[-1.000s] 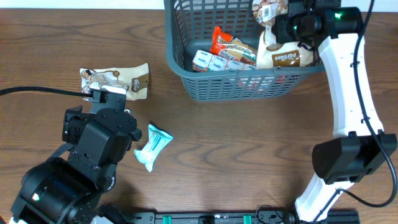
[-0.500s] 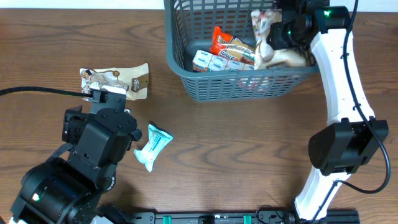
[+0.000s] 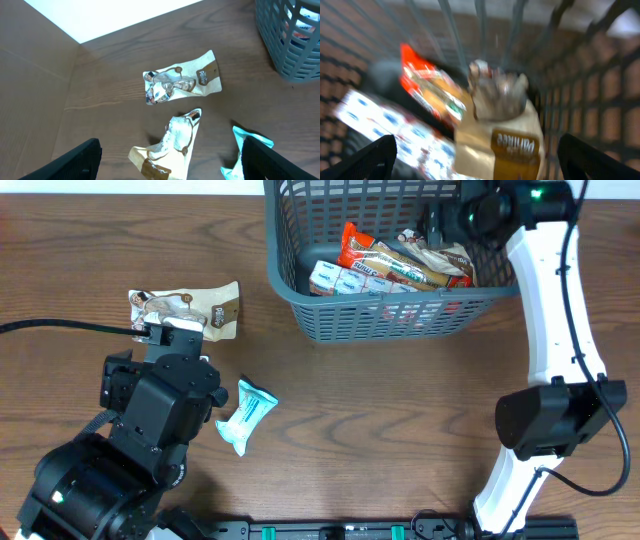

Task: Pack container
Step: 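Retract the right gripper to the front right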

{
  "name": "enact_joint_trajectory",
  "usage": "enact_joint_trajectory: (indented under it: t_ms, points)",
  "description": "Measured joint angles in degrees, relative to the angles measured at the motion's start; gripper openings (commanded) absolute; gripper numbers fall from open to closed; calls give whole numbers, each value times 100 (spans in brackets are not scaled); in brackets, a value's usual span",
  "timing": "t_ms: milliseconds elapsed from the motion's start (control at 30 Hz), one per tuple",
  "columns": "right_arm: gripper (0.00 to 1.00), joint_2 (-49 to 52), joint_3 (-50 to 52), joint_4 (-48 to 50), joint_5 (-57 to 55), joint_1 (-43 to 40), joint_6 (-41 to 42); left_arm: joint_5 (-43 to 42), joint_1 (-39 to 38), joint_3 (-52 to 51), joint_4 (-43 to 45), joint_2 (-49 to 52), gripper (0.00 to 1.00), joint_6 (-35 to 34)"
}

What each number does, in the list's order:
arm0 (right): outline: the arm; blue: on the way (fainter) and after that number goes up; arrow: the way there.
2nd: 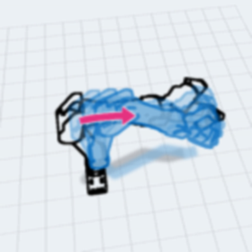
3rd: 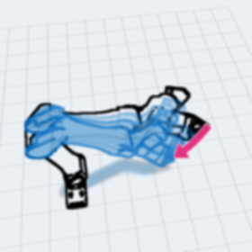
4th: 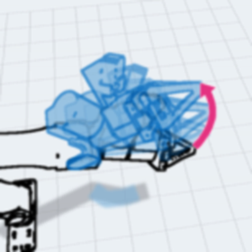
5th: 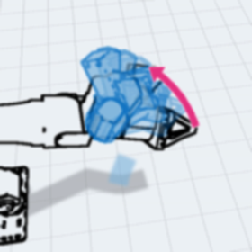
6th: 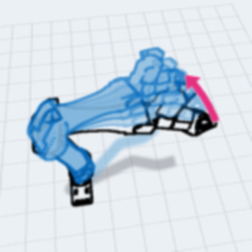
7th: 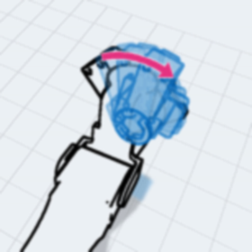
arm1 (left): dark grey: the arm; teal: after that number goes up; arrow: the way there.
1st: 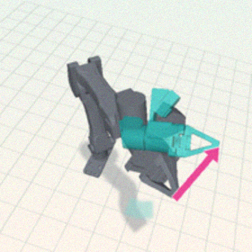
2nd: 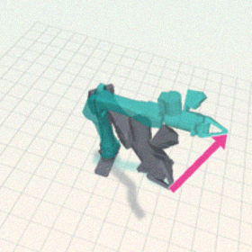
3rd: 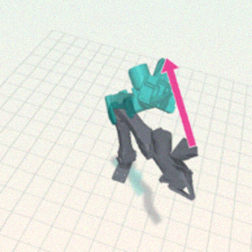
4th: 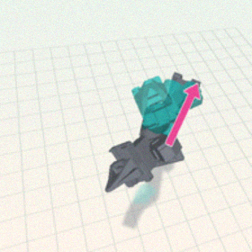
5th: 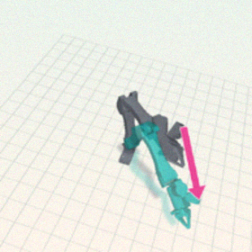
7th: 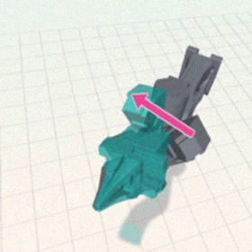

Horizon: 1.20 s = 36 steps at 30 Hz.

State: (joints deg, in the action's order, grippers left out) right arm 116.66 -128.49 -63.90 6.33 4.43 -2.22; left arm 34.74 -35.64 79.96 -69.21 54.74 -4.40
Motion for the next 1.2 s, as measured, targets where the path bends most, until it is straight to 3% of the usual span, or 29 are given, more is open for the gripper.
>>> enact_joint_trajectory:
  t_ms: [267, 433, 733, 1000, 1200]
  points:
    - [99, 0, -2568, -575, 28, -22, 271, 0, 2, 0, 0, 0, 78, 0]
    - [99, -219, -3792, -1222, -826, -302, 404, 0, 2, 0, 0, 0, 78, 0]
    - [99, -695, -4100, -2323, -1915, -1683, 599, 0, 2, 0, 0, 0, 78, 0]
    - [99, -592, -3956, -3180, -2483, -2756, 1720, 0, 2, 0, 0, 0, 78, 0]
    - [99, -590, -3939, -3318, -2511, -3053, 2135, -2, 2, 0, 0, 0, 78, 0]
